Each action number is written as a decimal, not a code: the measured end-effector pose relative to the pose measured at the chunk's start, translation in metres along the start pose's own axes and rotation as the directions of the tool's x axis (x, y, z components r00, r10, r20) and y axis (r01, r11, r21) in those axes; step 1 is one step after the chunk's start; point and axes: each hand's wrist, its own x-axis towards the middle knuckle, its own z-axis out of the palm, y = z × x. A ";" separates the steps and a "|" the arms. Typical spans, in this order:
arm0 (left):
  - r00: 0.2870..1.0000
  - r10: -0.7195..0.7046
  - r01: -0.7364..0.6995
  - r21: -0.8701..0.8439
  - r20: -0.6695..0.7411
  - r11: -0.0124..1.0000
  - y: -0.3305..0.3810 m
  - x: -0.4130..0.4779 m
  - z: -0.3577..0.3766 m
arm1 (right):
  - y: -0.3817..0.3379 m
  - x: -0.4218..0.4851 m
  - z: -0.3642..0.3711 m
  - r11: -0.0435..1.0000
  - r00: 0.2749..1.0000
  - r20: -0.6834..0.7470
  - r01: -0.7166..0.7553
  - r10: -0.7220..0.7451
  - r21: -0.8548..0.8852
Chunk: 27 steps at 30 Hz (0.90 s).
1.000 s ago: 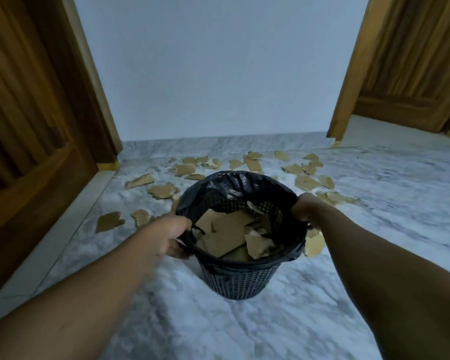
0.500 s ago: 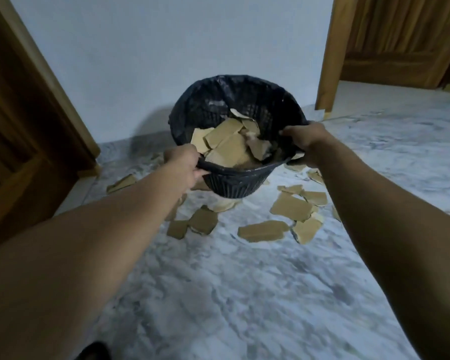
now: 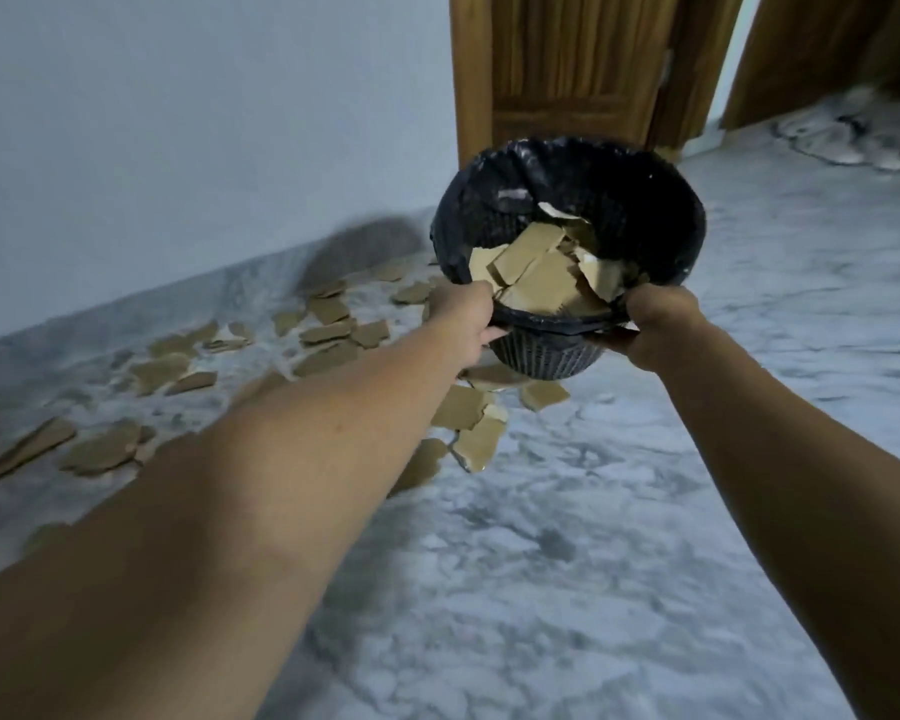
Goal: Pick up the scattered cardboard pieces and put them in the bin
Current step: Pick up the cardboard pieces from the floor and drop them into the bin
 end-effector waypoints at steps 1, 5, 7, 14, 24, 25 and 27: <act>0.998 -0.031 0.030 0.025 0.052 0.999 -0.008 -0.004 0.018 | -0.003 0.000 -0.020 1.000 0.999 -0.041 -0.003 0.004 0.013; 0.972 -0.114 0.088 0.133 0.206 0.987 -0.031 -0.013 0.073 | -0.007 -0.003 -0.080 0.999 0.984 -0.180 0.000 0.009 0.051; 0.964 -0.120 0.086 0.149 0.238 0.985 -0.038 -0.018 0.090 | -0.005 -0.007 -0.097 0.998 0.979 -0.202 0.002 0.010 0.058; 0.917 -0.224 0.097 0.359 0.331 0.928 -0.046 -0.024 0.105 | 0.011 0.006 -0.124 0.998 0.962 -0.266 -0.046 0.058 0.052; 0.837 -0.224 -0.286 0.748 0.500 0.599 0.000 0.012 0.046 | 0.065 -0.028 -0.049 0.920 0.938 -0.004 -0.341 0.347 -0.193; 0.830 -0.215 -0.362 0.790 0.515 0.494 0.010 0.017 0.031 | 0.062 -0.033 -0.033 0.899 0.931 -0.023 -0.358 0.364 -0.254; 0.818 -0.202 -0.449 0.817 0.539 0.362 0.030 0.029 -0.002 | 0.049 -0.039 0.003 0.874 0.936 -0.062 -0.345 0.345 -0.343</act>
